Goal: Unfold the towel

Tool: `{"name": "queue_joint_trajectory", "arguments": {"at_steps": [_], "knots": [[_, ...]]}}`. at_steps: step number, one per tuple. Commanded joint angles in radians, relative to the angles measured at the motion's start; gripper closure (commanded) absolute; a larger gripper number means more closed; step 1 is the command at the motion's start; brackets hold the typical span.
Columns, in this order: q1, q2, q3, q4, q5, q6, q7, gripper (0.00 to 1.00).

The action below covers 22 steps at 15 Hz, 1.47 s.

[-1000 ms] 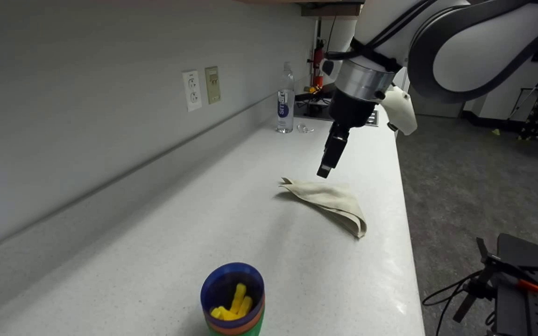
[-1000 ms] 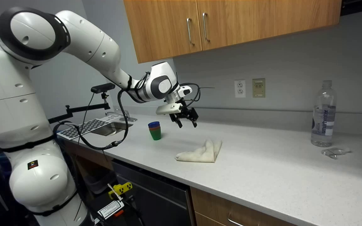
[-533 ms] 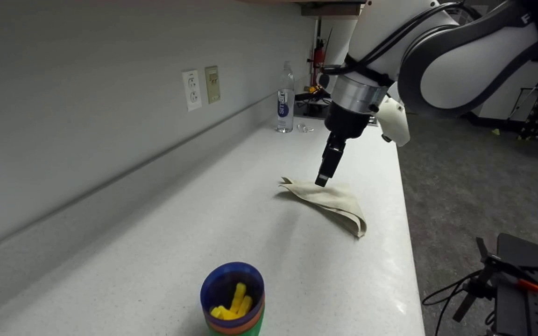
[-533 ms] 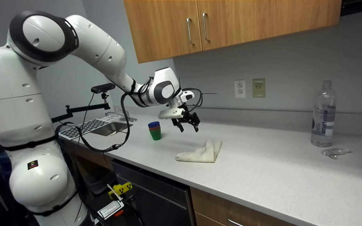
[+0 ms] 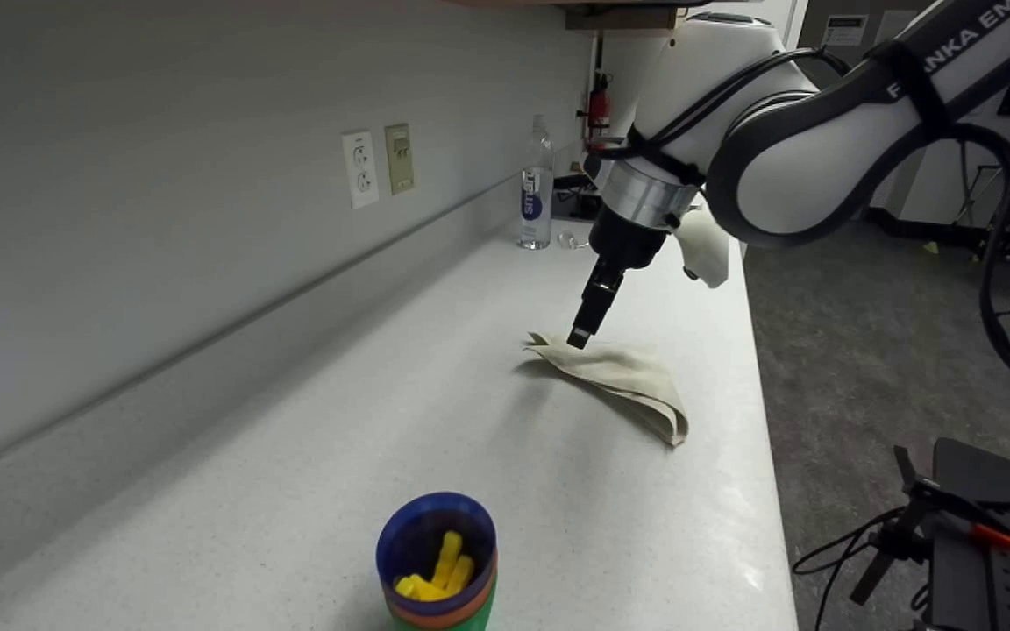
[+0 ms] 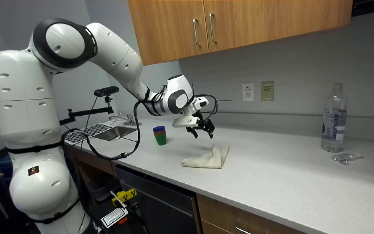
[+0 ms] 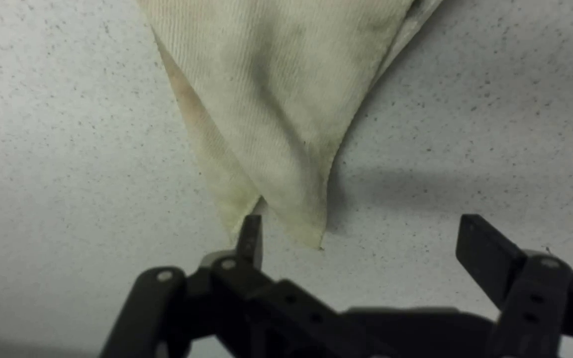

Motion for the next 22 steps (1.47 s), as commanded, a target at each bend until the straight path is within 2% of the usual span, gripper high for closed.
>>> {"name": "queue_joint_trajectory", "arguments": {"at_steps": [1, 2, 8, 14, 18, 21, 22], "knots": [[-0.011, 0.060, 0.003, 0.074, -0.008, 0.017, -0.042, 0.00], [-0.017, 0.076, 0.018, 0.090, 0.025, 0.009, -0.070, 0.00], [-0.035, 0.156, 0.048, 0.160, 0.066, -0.002, -0.142, 0.00], [-0.045, 0.230, 0.042, 0.219, 0.060, -0.012, -0.153, 0.01], [-0.052, 0.269, 0.043, 0.258, 0.059, -0.017, -0.149, 0.06], [-0.053, 0.292, 0.043, 0.279, 0.058, -0.022, -0.146, 0.16], [-0.053, 0.298, 0.043, 0.284, 0.058, -0.022, -0.147, 0.24]]}}
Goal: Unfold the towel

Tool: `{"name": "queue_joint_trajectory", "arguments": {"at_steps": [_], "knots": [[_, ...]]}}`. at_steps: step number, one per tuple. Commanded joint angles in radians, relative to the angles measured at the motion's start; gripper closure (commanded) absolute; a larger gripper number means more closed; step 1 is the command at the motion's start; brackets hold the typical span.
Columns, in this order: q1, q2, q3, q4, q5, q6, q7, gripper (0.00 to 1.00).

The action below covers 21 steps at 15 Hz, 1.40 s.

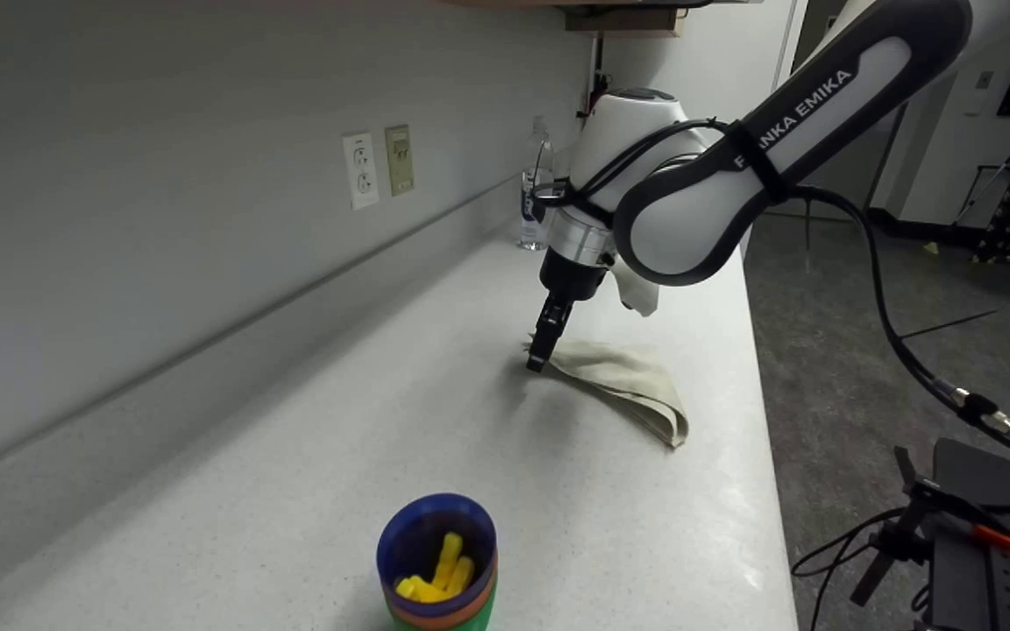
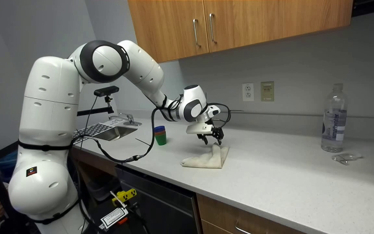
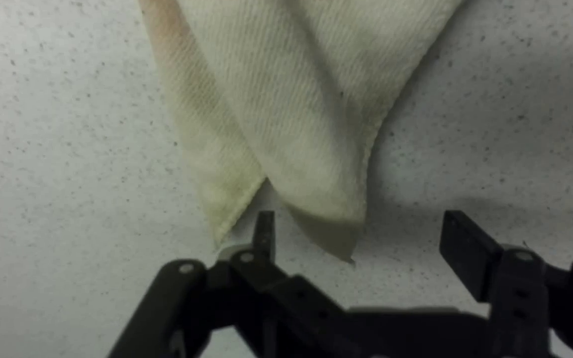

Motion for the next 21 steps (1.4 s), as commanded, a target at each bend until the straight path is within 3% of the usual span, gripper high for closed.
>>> {"name": "queue_joint_trajectory", "arguments": {"at_steps": [1, 7, 11, 18, 21], "knots": [[-0.017, 0.039, 0.016, 0.053, 0.012, -0.022, -0.028, 0.20], [-0.016, 0.063, 0.014, 0.071, 0.013, -0.028, -0.018, 0.70], [-0.005, 0.030, 0.003, 0.048, -0.008, -0.022, -0.014, 0.99], [-0.016, -0.111, -0.004, -0.080, -0.025, -0.020, -0.034, 1.00], [0.013, -0.191, -0.067, -0.180, -0.117, -0.041, 0.014, 1.00]]}}
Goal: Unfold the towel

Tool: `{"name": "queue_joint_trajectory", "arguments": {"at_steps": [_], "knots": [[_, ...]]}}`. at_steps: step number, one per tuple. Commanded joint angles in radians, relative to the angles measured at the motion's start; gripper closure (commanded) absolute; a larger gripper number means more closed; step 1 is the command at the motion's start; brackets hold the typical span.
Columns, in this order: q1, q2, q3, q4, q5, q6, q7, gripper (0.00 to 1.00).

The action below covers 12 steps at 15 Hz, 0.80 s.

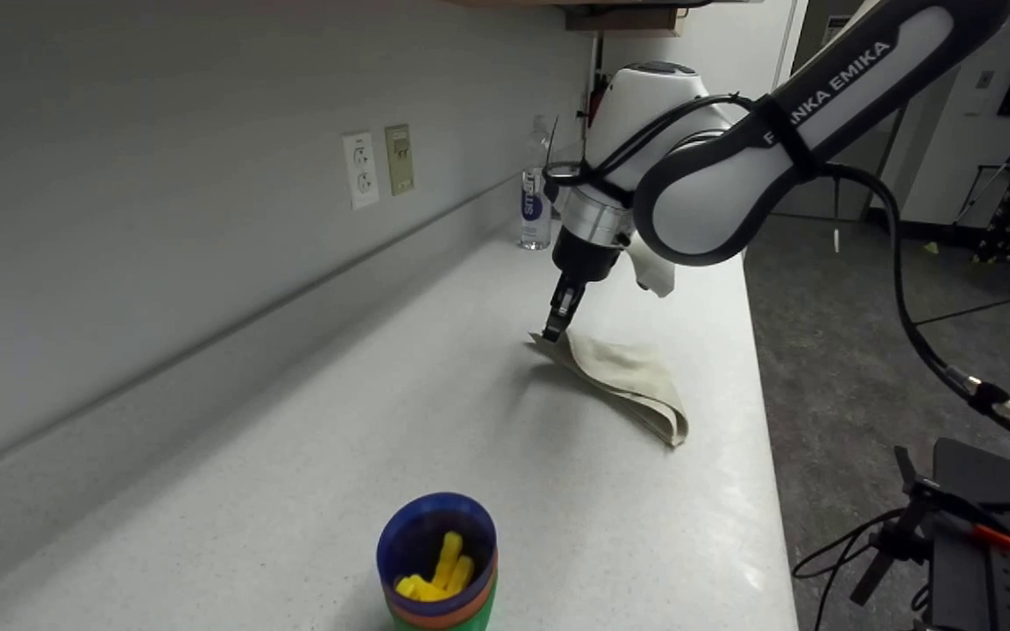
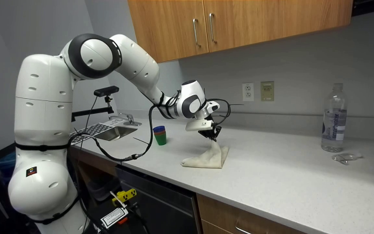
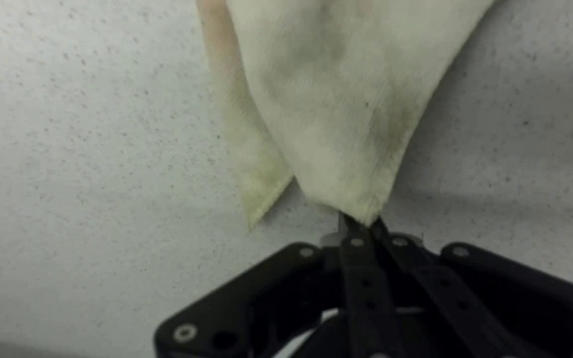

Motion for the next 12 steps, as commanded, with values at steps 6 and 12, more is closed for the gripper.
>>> {"name": "queue_joint_trajectory", "arguments": {"at_steps": [6, 12], "knots": [[-0.008, -0.269, -0.101, -0.311, -0.195, -0.116, 0.063, 1.00], [-0.039, -0.388, -0.129, -0.399, -0.323, -0.179, 0.157, 1.00]]}}
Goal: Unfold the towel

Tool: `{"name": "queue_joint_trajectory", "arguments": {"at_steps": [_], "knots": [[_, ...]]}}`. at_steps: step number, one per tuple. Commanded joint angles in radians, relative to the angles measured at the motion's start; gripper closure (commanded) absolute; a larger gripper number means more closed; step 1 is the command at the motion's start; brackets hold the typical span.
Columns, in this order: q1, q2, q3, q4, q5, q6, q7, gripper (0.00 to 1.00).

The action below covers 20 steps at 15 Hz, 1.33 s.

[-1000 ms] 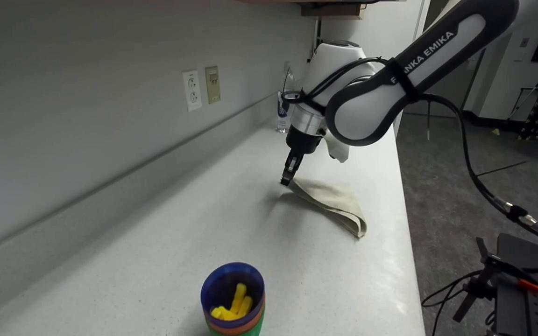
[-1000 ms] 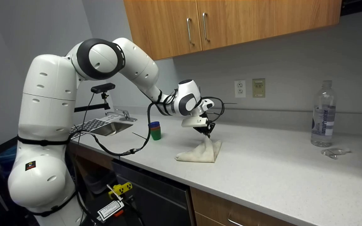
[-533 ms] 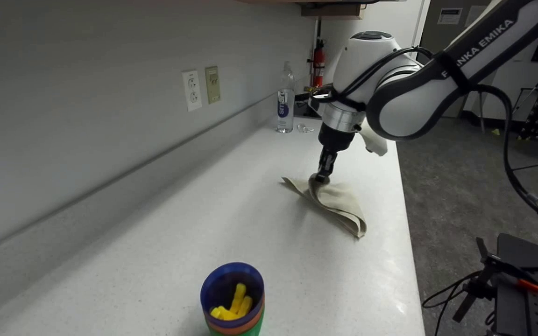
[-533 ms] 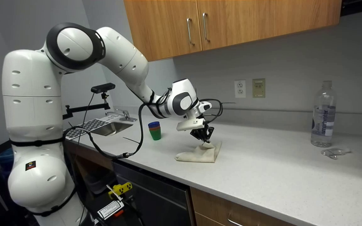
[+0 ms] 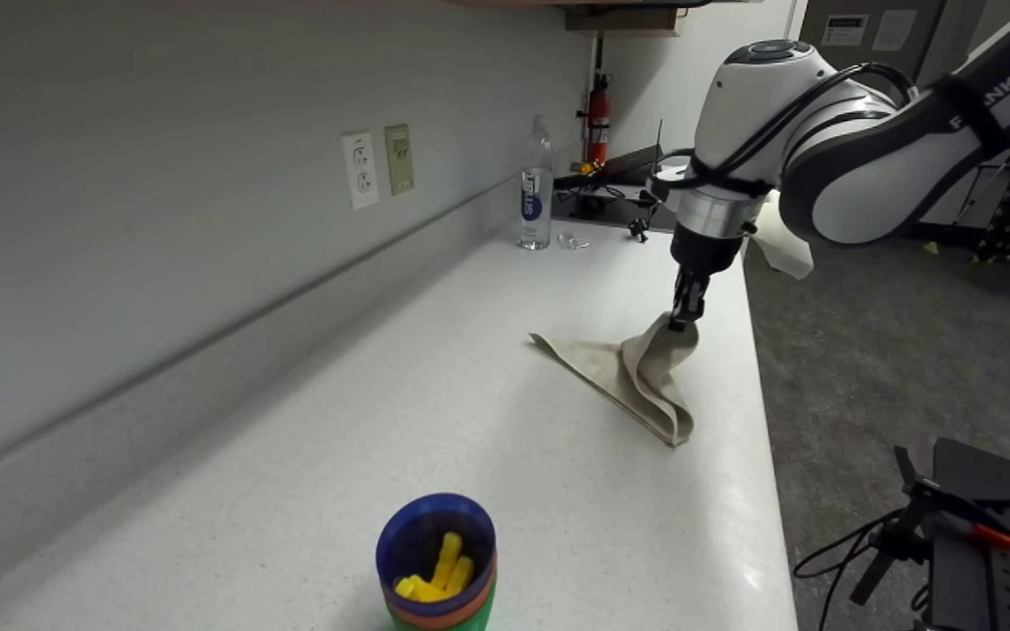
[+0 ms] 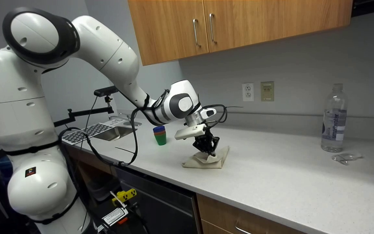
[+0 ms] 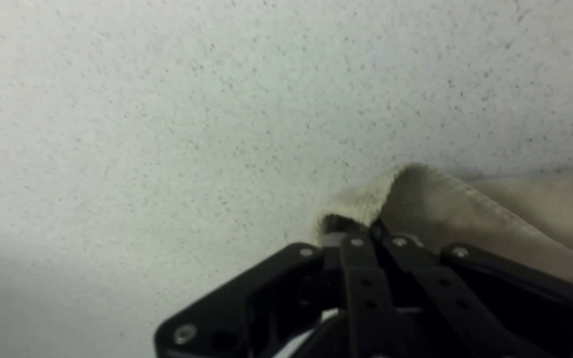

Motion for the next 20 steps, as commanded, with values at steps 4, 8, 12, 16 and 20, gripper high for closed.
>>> {"name": "queue_joint_trajectory", "arguments": {"at_steps": [4, 8, 12, 16, 20], "knots": [[-0.052, -0.145, 0.008, -0.117, -0.044, -0.113, 0.080, 1.00], [-0.070, -0.174, 0.014, -0.143, -0.029, -0.181, 0.099, 1.00], [-0.075, -0.192, 0.019, -0.151, -0.021, -0.239, 0.130, 1.00], [-0.073, -0.200, 0.024, -0.145, -0.007, -0.307, 0.133, 0.58], [-0.073, -0.206, 0.025, -0.144, -0.010, -0.330, 0.110, 0.29]]}}
